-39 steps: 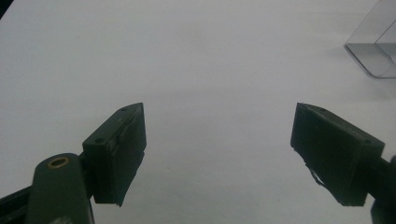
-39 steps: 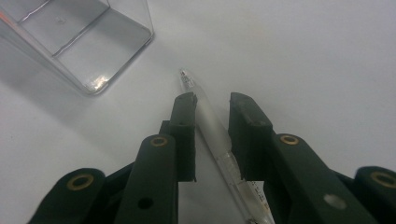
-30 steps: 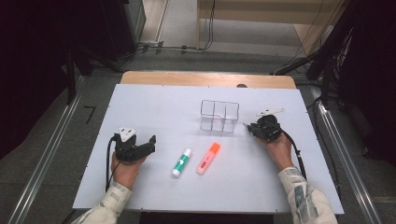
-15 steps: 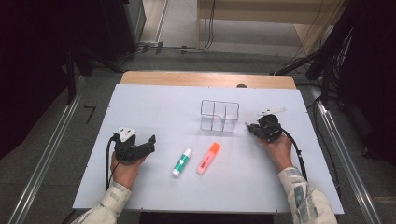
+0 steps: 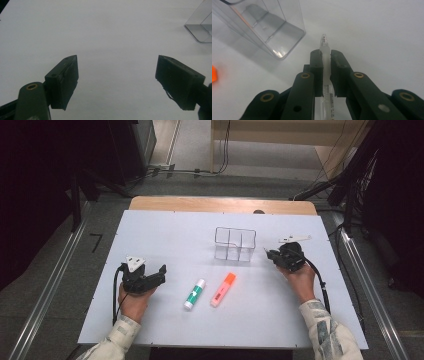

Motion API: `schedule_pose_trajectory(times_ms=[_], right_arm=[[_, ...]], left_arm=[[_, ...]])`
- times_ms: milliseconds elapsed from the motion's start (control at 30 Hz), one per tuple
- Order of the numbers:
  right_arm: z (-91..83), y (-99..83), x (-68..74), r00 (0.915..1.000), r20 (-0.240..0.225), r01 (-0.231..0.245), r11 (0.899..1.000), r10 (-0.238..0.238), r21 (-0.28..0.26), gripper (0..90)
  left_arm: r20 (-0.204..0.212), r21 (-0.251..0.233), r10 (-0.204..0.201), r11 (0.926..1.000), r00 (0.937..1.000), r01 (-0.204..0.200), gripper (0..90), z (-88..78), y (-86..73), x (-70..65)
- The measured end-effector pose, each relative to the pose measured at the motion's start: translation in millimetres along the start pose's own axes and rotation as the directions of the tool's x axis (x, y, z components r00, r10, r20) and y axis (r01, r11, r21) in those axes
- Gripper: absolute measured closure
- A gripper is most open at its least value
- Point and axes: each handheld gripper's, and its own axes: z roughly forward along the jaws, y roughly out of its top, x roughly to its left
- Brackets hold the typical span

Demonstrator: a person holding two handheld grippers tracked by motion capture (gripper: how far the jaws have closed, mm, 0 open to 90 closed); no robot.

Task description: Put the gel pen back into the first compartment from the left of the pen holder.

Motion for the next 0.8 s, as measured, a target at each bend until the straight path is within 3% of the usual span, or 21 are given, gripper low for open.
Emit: schedule_pose_trajectory(times_ms=[800], right_arm=[[-22.0,12.6,12.9,0.9996,-0.019,0.02,0.994,-0.022,-0.105,78.9]], left_arm=[[0.001,0.001,0.0,1.0,1.0,0.0,18.6,0.7,-0.2,0.1]])
